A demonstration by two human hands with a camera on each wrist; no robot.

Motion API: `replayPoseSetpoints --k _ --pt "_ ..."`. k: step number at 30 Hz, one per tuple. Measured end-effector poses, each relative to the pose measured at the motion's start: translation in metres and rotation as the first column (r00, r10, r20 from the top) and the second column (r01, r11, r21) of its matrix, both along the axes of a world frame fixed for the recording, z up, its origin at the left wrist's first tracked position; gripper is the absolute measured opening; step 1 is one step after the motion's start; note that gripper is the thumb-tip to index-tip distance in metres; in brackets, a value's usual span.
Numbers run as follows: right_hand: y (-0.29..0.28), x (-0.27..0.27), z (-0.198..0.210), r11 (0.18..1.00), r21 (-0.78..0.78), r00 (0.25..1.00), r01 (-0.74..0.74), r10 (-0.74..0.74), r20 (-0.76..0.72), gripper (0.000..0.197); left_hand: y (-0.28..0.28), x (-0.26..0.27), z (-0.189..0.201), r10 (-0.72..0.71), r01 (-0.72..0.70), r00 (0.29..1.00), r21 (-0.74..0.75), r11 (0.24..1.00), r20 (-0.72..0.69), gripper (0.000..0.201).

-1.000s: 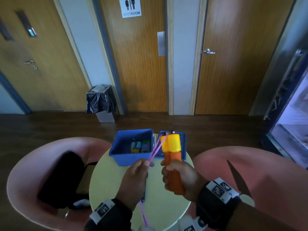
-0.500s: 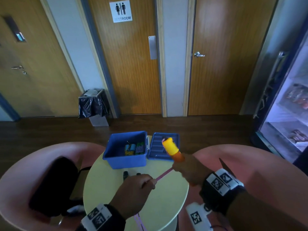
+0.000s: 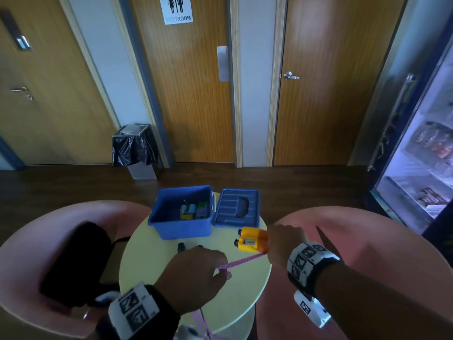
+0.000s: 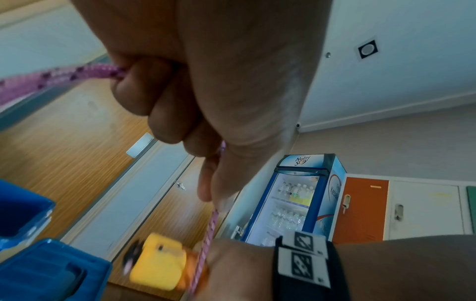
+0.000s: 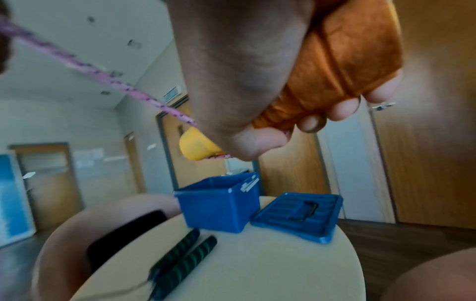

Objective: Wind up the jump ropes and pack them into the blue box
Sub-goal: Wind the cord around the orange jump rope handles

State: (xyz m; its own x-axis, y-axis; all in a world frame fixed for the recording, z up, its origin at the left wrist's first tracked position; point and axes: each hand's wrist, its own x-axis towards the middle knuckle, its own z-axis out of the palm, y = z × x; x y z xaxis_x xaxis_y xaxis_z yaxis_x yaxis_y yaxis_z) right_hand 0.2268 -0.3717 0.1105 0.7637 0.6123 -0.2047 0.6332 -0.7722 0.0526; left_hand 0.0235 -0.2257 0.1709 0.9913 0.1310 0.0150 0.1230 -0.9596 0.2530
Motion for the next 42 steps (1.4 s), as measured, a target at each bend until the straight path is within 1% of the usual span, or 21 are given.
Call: replayPoseSetpoints --k 4,10,12,16,21,23,24,25,26,27,28,29,30,31,32,33,34,35,38,40,42 --pt "0.001 -0.030 -0.014 0.955 -0.130 0.959 -0.267 0.277 0.063 0.030 0.021 0.009 0.004 -0.035 0.035 0.999 0.031 0.999 0.015 0.038" --pt "-0.010 -0.085 0.009 0.798 -0.135 0.808 -0.587 0.589 -0.029 0.037 0.052 0.031 0.003 -0.075 0.075 0.997 -0.016 0.997 -0.013 0.036" --pt "-0.011 -0.097 0.030 0.764 -0.085 0.769 -0.639 0.638 -0.043 0.038 0.060 0.035 0.002 -0.049 0.042 0.997 -0.099 0.994 -0.063 0.038" --pt "-0.013 -0.104 0.070 0.764 0.077 0.767 -0.641 0.641 0.027 0.037 0.068 0.038 -0.005 -0.010 -0.018 0.996 -0.304 0.953 -0.090 0.027" --pt "-0.015 -0.103 0.106 0.758 0.323 0.806 -0.566 0.591 0.024 0.027 0.057 0.038 -0.004 0.106 -0.082 0.994 -0.641 0.763 0.000 0.020" --pt "-0.012 -0.102 0.114 0.746 0.422 0.822 -0.515 0.569 -0.003 0.024 0.060 0.046 -0.025 0.465 -0.379 0.886 -0.590 0.713 -0.008 0.014" --pt "-0.010 -0.101 0.117 0.741 0.476 0.838 -0.474 0.545 -0.014 0.022 0.047 0.041 -0.026 0.491 -0.521 0.841 -0.585 0.621 -0.229 0.008" --pt "-0.009 -0.100 0.120 0.734 0.525 0.855 -0.430 0.518 -0.022 0.019 0.034 0.042 -0.026 0.557 -0.603 0.759 -0.687 0.407 -0.337 0.005" --pt "-0.008 -0.098 0.122 0.730 0.558 0.870 -0.395 0.491 -0.027 0.017 0.035 0.044 -0.038 0.402 -0.434 0.876 -0.803 0.409 -0.268 0.018" --pt "-0.006 -0.098 0.125 0.725 0.576 0.878 -0.378 0.479 -0.027 0.016 0.035 0.043 -0.055 0.472 -0.292 0.878 -0.873 0.391 -0.082 0.027" --pt "-0.005 -0.098 0.126 0.726 0.580 0.878 -0.371 0.478 -0.037 0.016 0.035 0.038 -0.051 0.461 -0.254 0.885 -0.898 0.358 -0.066 0.032" --pt "-0.003 -0.099 0.127 0.721 0.586 0.873 -0.370 0.486 -0.048 0.016 0.028 0.035 -0.052 0.469 -0.220 0.882 -0.926 0.308 -0.053 0.025" --pt "-0.002 -0.100 0.126 0.716 0.592 0.866 -0.370 0.497 -0.060 0.014 0.032 0.027 -0.062 0.375 -0.087 0.927 -0.956 0.280 0.026 0.013" --pt "-0.001 -0.101 0.124 0.714 0.590 0.856 -0.376 0.511 -0.074 0.010 0.028 0.030 -0.059 0.376 -0.077 0.925 -0.948 0.309 0.048 0.021" --pt "-0.002 -0.103 0.119 0.719 0.575 0.845 -0.390 0.527 -0.087 0.011 0.039 0.027 -0.047 0.467 -0.239 0.883 -0.907 0.346 -0.055 0.021" --pt "-0.002 -0.105 0.114 0.737 0.536 0.835 -0.413 0.540 -0.100 0.017 0.046 0.019 -0.029 0.452 -0.263 0.889 -0.887 0.378 -0.071 0.023" --pt "-0.004 -0.105 0.108 0.767 0.473 0.833 -0.434 0.541 -0.112 0.020 0.048 0.004 -0.007 0.348 -0.188 0.937 -0.872 0.452 -0.022 0.023" --pt "-0.005 -0.104 0.103 0.796 0.410 0.838 -0.446 0.532 -0.121 0.022 0.050 0.004 0.008 0.350 -0.070 0.926 -0.843 0.533 0.145 0.027" --pt "-0.008 -0.082 0.096 0.870 0.260 0.886 -0.418 0.454 -0.093 0.022 0.080 -0.005 0.039 0.268 0.066 0.913 -0.759 0.648 0.309 0.025" --pt "-0.008 -0.062 0.102 0.897 0.264 0.924 -0.355 0.379 -0.045 0.022 0.083 -0.009 0.037 0.229 0.133 0.902 -0.739 0.660 0.366 0.028" --pt "-0.008 -0.047 0.116 0.891 0.361 0.956 -0.275 0.294 0.001 0.022 0.075 -0.018 0.026 0.224 0.154 0.922 -0.829 0.538 0.317 0.043"
